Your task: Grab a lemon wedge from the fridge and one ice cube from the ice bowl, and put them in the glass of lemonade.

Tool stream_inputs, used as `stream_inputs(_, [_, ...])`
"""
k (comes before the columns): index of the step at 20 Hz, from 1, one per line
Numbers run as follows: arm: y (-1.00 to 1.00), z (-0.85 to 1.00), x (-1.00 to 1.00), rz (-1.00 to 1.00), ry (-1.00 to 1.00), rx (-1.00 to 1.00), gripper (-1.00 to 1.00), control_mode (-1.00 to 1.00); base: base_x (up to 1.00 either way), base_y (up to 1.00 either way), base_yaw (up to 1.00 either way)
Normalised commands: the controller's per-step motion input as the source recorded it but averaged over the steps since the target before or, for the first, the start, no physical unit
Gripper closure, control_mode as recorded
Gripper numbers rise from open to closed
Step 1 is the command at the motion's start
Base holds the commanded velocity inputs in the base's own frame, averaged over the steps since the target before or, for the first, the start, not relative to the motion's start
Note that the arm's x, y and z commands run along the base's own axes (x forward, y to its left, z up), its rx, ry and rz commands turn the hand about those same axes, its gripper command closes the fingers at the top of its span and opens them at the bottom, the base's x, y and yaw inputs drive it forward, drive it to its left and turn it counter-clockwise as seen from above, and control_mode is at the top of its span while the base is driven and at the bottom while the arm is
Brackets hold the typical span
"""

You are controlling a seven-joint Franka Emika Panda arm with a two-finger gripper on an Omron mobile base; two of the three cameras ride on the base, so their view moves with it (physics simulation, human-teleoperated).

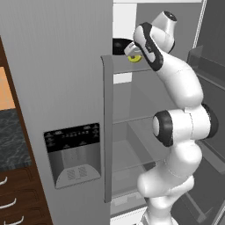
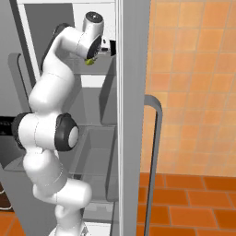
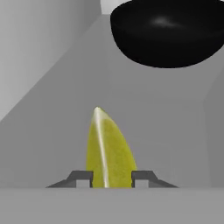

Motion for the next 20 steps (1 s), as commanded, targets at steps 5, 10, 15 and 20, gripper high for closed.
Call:
stream_inputs(5, [0.27, -0.19, -1.0, -0.16, -0.08, 0.0, 1.0, -1.0, 0.0, 0.0, 0.0])
stream_inputs(10, [0.14, -0.03, -1.0, -0.16, 0.0, 0.0, 1.0, -1.0, 0.0, 0.0, 0.0])
stream_inputs(15, [0.0, 0.0, -1.0, -0.18, 0.04, 0.0, 1.0, -1.0, 0.0, 0.0, 0.0])
stream_inputs(20, [-0.01, 0.04, -1.0, -0.17, 0.21, 0.01, 1.0, -1.0, 0.0, 0.0, 0.0])
